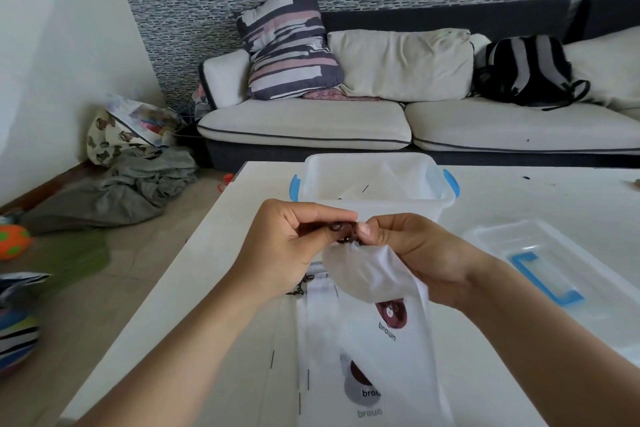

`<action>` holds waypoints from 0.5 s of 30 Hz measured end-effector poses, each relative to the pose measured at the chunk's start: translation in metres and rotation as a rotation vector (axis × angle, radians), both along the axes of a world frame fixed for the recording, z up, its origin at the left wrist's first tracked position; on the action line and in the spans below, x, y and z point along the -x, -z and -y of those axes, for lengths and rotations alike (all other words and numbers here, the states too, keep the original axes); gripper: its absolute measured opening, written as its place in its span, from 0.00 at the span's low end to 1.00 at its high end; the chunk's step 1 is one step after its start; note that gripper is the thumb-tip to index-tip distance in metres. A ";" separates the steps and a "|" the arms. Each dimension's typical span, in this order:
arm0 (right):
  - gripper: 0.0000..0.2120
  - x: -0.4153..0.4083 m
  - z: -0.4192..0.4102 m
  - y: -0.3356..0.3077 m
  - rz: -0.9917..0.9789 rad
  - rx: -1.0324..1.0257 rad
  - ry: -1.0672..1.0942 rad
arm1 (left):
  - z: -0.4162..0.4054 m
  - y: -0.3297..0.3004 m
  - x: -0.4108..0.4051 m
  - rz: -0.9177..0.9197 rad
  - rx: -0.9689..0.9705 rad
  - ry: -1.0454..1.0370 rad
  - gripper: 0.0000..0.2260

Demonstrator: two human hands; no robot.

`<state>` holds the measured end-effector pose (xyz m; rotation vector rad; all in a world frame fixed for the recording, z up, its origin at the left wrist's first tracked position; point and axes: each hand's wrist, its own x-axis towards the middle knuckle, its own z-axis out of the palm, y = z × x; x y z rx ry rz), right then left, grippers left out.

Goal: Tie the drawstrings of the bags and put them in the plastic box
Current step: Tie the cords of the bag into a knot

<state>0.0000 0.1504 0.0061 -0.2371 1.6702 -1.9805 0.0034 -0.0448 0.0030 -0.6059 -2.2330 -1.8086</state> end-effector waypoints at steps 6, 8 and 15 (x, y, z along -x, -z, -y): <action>0.12 -0.003 0.003 -0.004 0.044 -0.027 0.083 | -0.001 0.002 -0.002 -0.074 0.085 -0.039 0.13; 0.12 -0.004 0.004 -0.006 0.026 -0.018 0.128 | -0.001 0.003 -0.002 -0.079 0.095 -0.045 0.13; 0.12 -0.002 0.009 -0.001 -0.101 -0.042 0.166 | 0.003 0.001 0.000 0.066 0.079 -0.008 0.09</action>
